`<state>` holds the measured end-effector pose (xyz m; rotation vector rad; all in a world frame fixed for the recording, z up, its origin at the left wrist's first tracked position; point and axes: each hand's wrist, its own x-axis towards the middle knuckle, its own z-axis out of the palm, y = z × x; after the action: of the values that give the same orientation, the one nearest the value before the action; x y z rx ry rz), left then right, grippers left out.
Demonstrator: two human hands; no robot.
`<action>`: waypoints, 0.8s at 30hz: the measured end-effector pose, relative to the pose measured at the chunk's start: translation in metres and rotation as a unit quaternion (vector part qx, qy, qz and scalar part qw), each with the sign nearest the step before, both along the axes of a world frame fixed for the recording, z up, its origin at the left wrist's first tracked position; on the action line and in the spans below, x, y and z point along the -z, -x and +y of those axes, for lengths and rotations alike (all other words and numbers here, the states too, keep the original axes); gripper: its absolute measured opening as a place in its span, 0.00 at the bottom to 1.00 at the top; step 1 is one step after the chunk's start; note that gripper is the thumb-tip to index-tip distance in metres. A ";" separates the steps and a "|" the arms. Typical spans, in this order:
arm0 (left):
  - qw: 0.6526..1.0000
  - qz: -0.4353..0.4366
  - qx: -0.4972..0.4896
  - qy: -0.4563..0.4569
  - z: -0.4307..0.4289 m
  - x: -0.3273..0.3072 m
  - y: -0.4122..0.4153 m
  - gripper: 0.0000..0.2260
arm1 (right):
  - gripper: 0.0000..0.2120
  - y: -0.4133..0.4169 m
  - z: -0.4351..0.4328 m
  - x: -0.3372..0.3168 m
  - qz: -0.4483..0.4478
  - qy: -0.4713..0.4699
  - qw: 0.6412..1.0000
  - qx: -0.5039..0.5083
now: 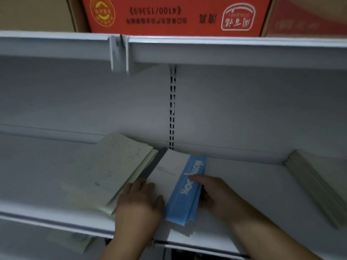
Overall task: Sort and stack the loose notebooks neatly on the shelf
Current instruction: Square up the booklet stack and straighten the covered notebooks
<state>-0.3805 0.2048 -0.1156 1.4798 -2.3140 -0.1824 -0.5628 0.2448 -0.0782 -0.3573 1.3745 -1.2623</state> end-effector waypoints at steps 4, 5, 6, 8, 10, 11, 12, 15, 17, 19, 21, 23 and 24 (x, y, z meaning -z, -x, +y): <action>1.000 0.005 -0.001 0.007 0.007 -0.008 0.008 0.13 | 0.09 -0.004 -0.014 -0.001 0.062 0.003 0.997 -0.053; 1.000 0.010 0.001 0.014 0.009 -0.010 0.009 0.13 | 0.10 -0.004 -0.016 0.000 0.069 0.007 0.996 -0.063; 1.000 0.013 0.008 0.008 0.009 -0.012 0.011 0.14 | 0.12 -0.003 -0.016 0.002 0.067 0.008 0.995 -0.067; 0.999 0.036 0.020 -0.023 0.009 -0.018 0.015 0.18 | 0.16 0.002 -0.007 0.007 0.054 0.010 0.997 -0.062; 0.990 0.126 0.012 -0.064 0.011 -0.024 0.023 0.31 | 0.15 0.019 0.013 0.009 0.063 0.020 0.996 -0.055; 0.980 0.178 0.003 -0.086 0.016 -0.029 0.029 0.37 | 0.16 0.031 0.026 0.008 0.068 0.027 0.996 -0.050; 0.970 0.222 0.001 -0.101 0.020 -0.031 0.036 0.40 | 0.17 0.046 0.038 0.006 0.072 0.036 0.996 -0.041; 0.888 0.381 0.022 -0.258 0.026 -0.042 0.060 0.45 | 0.23 0.092 0.073 -0.003 0.077 0.076 0.994 -0.001; 0.780 0.446 0.105 -0.427 0.024 -0.049 0.081 0.51 | 0.33 0.109 0.089 -0.009 0.075 0.138 0.987 -0.014; 0.744 0.474 0.158 -0.445 0.026 -0.060 0.103 0.40 | 0.45 0.120 0.098 -0.013 0.126 0.183 0.975 -0.011; 0.764 0.494 0.168 -0.379 0.030 -0.068 0.122 0.26 | 0.44 0.129 0.105 -0.017 0.211 0.210 0.955 0.010; 0.778 0.500 0.184 -0.335 0.033 -0.066 0.136 0.19 | 0.38 0.138 0.111 -0.021 0.270 0.232 0.934 0.026; 0.778 0.500 0.187 -0.331 0.035 -0.062 0.140 0.16 | 0.33 0.142 0.112 -0.021 0.284 0.237 0.929 0.027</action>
<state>-0.5208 0.2397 -0.0539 0.7361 -1.5916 -1.5941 -0.7052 0.3573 -0.0569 -1.0961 1.5418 -1.6105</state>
